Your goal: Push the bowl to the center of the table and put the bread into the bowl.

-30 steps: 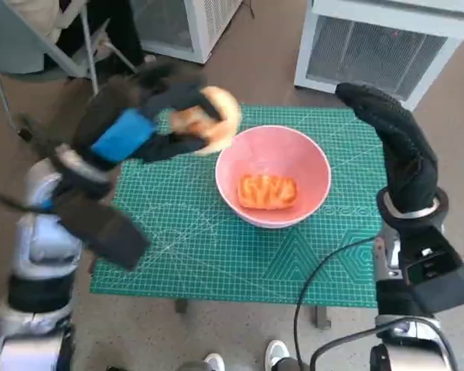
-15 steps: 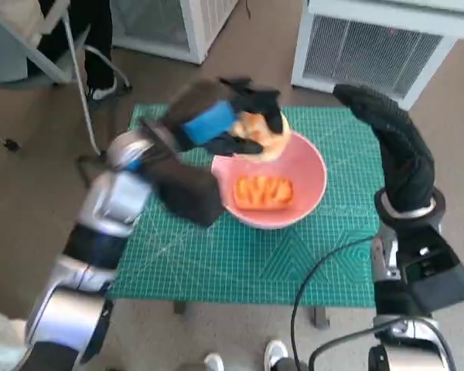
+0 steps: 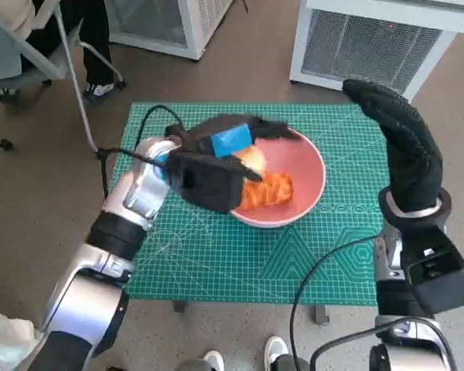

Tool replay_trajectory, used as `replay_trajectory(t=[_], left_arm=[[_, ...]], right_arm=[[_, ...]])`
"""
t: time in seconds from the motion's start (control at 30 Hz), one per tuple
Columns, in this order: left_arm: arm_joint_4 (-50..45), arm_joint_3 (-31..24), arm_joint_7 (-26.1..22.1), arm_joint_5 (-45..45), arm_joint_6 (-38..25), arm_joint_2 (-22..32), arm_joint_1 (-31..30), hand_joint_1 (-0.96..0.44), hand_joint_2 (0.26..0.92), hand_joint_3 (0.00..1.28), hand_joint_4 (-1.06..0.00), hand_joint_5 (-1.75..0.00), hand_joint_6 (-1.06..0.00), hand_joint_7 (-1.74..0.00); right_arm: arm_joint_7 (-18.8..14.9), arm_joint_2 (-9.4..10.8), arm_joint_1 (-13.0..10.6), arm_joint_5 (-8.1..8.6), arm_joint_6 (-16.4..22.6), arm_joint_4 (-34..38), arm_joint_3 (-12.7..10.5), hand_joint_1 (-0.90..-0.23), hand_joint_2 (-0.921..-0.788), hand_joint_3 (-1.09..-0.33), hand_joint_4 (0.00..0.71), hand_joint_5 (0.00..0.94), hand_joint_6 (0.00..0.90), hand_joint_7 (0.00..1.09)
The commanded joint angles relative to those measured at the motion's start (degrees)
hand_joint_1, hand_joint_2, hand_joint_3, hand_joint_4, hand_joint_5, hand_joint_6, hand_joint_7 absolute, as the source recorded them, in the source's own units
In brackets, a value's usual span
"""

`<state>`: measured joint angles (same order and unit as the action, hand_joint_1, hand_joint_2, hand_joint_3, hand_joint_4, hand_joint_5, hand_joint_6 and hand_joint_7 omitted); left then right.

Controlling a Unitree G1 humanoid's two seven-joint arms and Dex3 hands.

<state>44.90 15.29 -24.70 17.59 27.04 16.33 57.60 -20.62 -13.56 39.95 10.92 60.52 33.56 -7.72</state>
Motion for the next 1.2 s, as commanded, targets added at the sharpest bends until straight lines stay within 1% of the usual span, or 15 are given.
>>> replay_trajectory(t=[0.03,0.13,0.23,0.3,0.37,0.5,0.6,0.67,0.8,0.97,1.2], left_arm=[[2.49,-5.28,5.3,-5.61,8.4,-1.76,-2.35,-0.37,0.918,0.07,-0.22,-0.01,-0.32,-0.15],[2.26,-8.92,7.78,-10.15,12.98,-3.71,-4.08,-0.39,0.92,0.11,-0.25,-0.02,-0.34,-0.15],[0.37,-11.71,9.82,-13.68,16.13,-5.54,-6.08,-0.41,0.921,0.16,-0.28,-0.02,-0.36,-0.14],[-1.17,-13.21,10.42,-16.06,17.58,-6.72,-7.59,-0.43,0.921,0.2,-0.29,-0.03,-0.36,-0.14],[-2.89,-14.32,10.02,-18.72,18.42,-7.8,-9.08,-0.45,0.921,0.23,-0.3,-0.03,-0.36,-0.14],[-7.95,-15.77,8.76,-23.8,18.28,-9.42,-12.23,-0.46,0.921,0.29,-0.32,-0.02,-0.37,-0.13],[-11.7,-16.31,9.51,-24.4,17.6,-9.55,-13.99,-0.45,0.921,0.32,-0.32,-0.02,-0.36,-0.12],[-14.18,-16.62,9.93,-24.54,16.78,-9.6,-15.08,-0.45,0.921,0.34,-0.31,-0.01,-0.36,-0.12],[-18.05,-17.06,10.15,-25.37,15.33,-10.11,-16.92,-0.44,0.921,0.38,-0.3,-0.01,-0.34,-0.12],[-21.38,-17.32,11.01,-25.76,14.11,-11.2,-18.59,-0.43,0.921,0.4,-0.3,0.0,-0.33,-0.13],[-23.57,-17.66,12.28,-24.79,14.11,-12.06,-19.82,-0.44,0.921,0.41,-0.29,0.0,-0.33,-0.14]], right_arm=[[0.74,-0.43,-1.2,-0.35,-0.82,-0.72,-0.37,-0.592,-0.921,-0.765,0.295,0.006,0.08,0.54],[0.83,-0.31,-1.09,0.07,-1.55,-1.23,-0.34,-0.597,-0.921,-0.762,0.293,0.004,0.082,0.54],[0.87,-0.24,-1.01,0.31,-2.25,-2.02,-0.34,-0.605,-0.921,-0.758,0.283,0.001,0.085,0.53],[0.91,-0.23,-0.93,0.38,-2.72,-2.66,-0.34,-0.609,-0.921,-0.756,0.278,0.0,0.087,0.53],[0.96,-0.24,-0.83,0.38,-3.17,-3.28,-0.34,-0.61,-0.921,-0.754,0.275,0.0,0.089,0.53],[1.1,-0.29,-0.36,0.42,-4.05,-4.43,-0.31,-0.604,-0.921,-0.752,0.27,0.0,0.095,0.52],[0.92,-0.11,0.05,1.09,-5.42,-5.57,-0.05,-0.593,-0.921,-0.752,0.269,0.0,0.1,0.51],[0.74,0.1,0.29,1.69,-6.5,-6.47,0.15,-0.587,-0.921,-0.752,0.269,0.0,0.115,0.48],[0.6,0.53,0.65,2.35,-8.46,-8.16,0.49,-0.584,-0.921,-0.752,0.269,0.0,0.128,0.45],[0.13,0.8,1.56,3.24,-10.24,-8.89,0.86,-0.594,-0.921,-0.741,0.265,0.0,0.135,0.44],[-0.16,0.98,3.35,3.38,-11.74,-8.66,1.24,-0.595,-0.921,-0.727,0.263,0.0,0.143,0.42]])
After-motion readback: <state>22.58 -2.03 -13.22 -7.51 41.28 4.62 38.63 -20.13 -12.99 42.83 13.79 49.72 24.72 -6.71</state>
